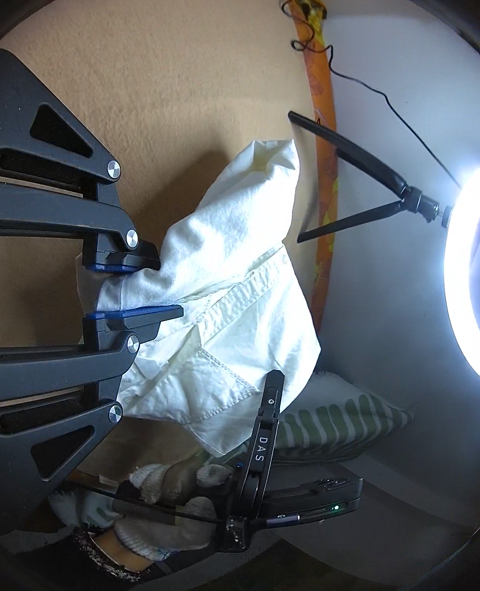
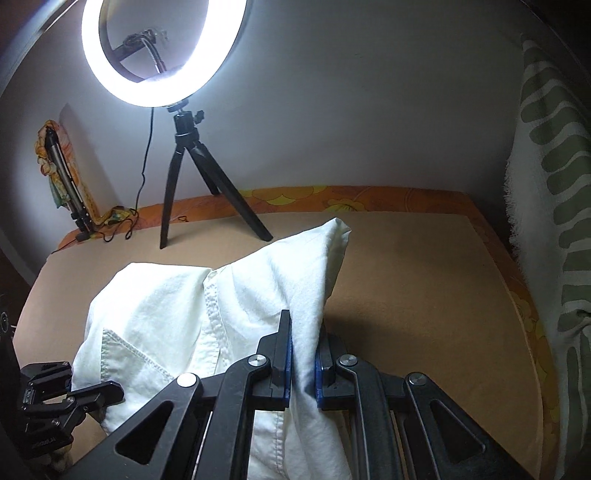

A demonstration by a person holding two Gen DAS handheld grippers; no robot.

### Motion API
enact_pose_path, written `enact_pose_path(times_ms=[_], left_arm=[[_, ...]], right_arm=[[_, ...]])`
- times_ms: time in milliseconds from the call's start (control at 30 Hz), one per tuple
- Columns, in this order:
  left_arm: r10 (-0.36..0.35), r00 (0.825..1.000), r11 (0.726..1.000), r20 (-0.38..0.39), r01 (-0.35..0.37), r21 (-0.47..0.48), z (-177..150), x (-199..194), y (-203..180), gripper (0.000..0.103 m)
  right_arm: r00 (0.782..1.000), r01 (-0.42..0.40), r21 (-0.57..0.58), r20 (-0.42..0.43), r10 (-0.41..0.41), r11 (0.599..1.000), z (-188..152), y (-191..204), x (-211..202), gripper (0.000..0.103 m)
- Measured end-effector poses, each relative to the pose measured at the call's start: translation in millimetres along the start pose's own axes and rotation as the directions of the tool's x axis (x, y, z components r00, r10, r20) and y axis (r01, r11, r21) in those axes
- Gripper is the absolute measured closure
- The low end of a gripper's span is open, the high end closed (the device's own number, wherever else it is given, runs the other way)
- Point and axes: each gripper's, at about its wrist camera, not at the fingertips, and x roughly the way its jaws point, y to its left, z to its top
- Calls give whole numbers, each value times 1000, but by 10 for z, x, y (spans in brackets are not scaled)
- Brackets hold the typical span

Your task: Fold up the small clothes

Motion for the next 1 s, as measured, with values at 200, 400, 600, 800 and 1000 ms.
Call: enact_pose_path(times_ms=[200,400,600,800,1000], left_arm=[[29,1000,999,-8,-29,28,74,116,-112,87],[39,999,999,-20,-39,25,65,98,-110,71],[59,998,997,-1,-59,56,-6,-45,-179,52],[79,996,993,40,-82,82,-80,-318,-245,42],[87,991,986,101,-100,131,-167,-695,-354,31]], right_arm=[[998,60,8,-18,-60,998,-18,-59,107,96],[988,152,-2,15,-152,988,-27,-33,40,64],[982,179,7,62,-179,984,-85,48,-192,40],[975,206,25,76,-208,978,-250,181,-379,26],[973,192,92,110,-202,977,-495,288,-626,18]])
